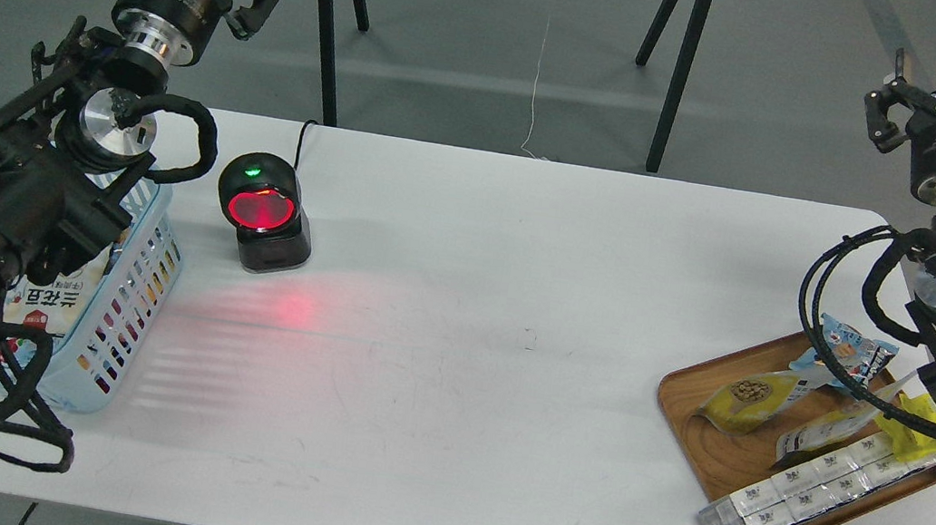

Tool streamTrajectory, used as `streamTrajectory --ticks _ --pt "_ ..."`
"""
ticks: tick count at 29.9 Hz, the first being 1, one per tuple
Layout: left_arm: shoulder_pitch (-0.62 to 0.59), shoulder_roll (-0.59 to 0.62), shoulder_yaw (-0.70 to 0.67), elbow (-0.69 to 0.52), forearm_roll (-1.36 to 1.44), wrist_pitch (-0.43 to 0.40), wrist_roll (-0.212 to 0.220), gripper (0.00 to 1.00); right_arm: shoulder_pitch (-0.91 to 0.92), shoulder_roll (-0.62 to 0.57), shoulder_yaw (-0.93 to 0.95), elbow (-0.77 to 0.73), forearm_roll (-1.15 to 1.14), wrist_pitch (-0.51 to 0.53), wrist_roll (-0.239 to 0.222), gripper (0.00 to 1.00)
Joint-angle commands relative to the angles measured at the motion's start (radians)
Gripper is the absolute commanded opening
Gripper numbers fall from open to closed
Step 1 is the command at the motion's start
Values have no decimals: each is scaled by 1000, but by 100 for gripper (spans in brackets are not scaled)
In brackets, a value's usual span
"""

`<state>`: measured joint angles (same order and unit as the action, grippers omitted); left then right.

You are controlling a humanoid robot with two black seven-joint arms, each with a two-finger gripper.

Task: Scan snack and place in basket
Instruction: 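Raise the right arm up from the tray area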

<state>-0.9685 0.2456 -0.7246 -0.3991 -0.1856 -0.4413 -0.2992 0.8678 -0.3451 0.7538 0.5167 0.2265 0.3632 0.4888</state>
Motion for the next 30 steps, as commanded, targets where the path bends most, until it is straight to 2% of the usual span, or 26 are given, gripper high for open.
streamTrajectory --ticks 1,8,14,19,25,30 --pt "1 3 -1 0 0 10 -9 99 0 0 -1 8 -1 22 0 99" --pt "-1 1 -3 0 -3 13 5 100 13 -15 -45 42 -19 28 0 99" --pt "1 1 2 -3 -3 19 8 99 103 -143 -171 181 -149 25 0 99" --pt "8 7 48 -4 -2 12 8 99 247 -262 -355 270 -326 25 0 99" --pt "13 -3 65 -4 -2 7 3 99 440 -340 -563 434 -481 25 0 99" --pt "1 -31 68 -9 -2 12 5 99 655 -385 -845 519 -749 19 0 98"
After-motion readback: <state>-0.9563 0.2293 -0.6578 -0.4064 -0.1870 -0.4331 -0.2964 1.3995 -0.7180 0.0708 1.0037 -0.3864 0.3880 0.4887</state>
